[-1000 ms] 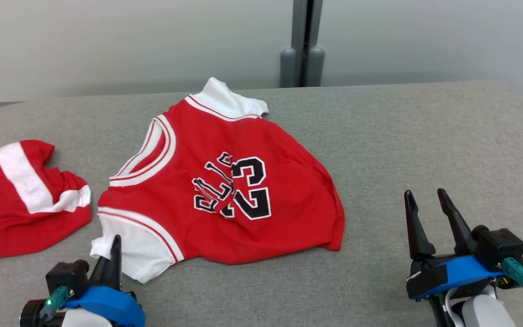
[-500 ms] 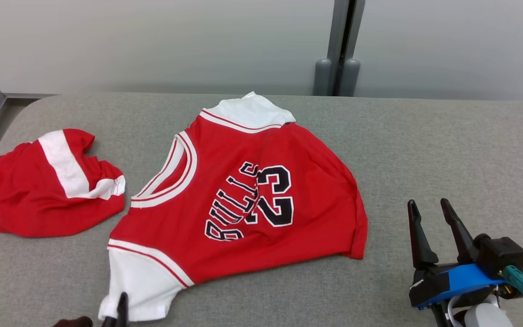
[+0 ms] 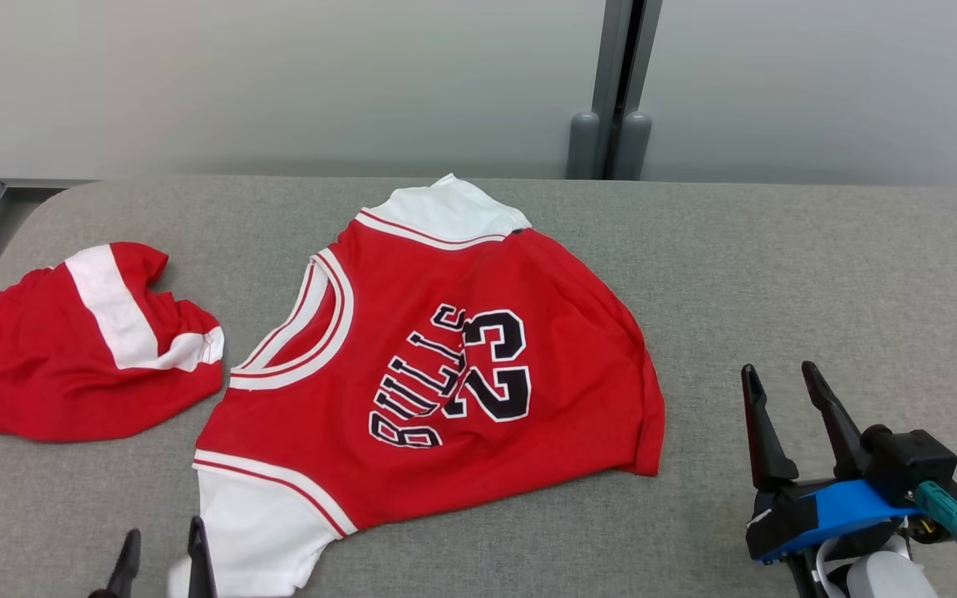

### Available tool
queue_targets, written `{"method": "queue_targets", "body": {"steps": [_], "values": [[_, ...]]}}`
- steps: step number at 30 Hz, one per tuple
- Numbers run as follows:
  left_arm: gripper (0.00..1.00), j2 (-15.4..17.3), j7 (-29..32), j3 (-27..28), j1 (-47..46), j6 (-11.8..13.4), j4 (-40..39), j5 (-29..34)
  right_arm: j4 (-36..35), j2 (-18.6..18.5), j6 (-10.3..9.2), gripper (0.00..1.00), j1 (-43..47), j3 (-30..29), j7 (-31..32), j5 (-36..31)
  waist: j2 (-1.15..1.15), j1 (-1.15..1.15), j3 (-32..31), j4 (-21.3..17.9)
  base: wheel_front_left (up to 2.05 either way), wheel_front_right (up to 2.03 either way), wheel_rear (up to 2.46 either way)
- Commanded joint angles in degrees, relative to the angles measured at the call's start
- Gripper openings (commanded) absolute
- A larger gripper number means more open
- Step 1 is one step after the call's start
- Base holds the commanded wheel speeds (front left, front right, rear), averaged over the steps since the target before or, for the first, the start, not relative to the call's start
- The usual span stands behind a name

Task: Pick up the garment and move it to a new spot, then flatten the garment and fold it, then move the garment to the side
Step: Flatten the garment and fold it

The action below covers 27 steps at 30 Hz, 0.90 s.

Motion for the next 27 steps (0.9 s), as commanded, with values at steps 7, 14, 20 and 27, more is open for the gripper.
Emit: {"method": "queue_targets", "body": {"steps": [7,14,20,27], "values": [[1.0,2.0,-4.6,1.4,-4.4,-0.1,-2.3,2.6,0.1,-0.3,0.03,1.0,0.8,-0.2,-0.2,-0.5,0.0,0.0,-1.1,-1.2,0.0,0.0,0.0],[1.0,1.9,-6.2,2.0,-8.7,-1.0,-3.6,4.3,0.2,-0.3,0.03,1.0,0.8,0.0,-0.2,-0.6,0.0,0.0,-1.8,-3.3,0.0,0.0,0.0],[1.0,0.5,-6.5,1.2,-11.8,-2.9,-1.7,5.6,0.2,-0.3,0.03,1.0,1.0,0.2,-0.2,-0.5,0.0,0.0,-2.0,-5.3,0.0,0.0,0.0],[1.0,-1.5,-6.5,2.6,-13.7,-5.0,0.4,7.8,0.2,-0.3,0.03,1.0,1.1,0.7,-0.2,-0.2,0.0,0.0,-1.9,-6.8,0.0,0.0,0.0]]}}
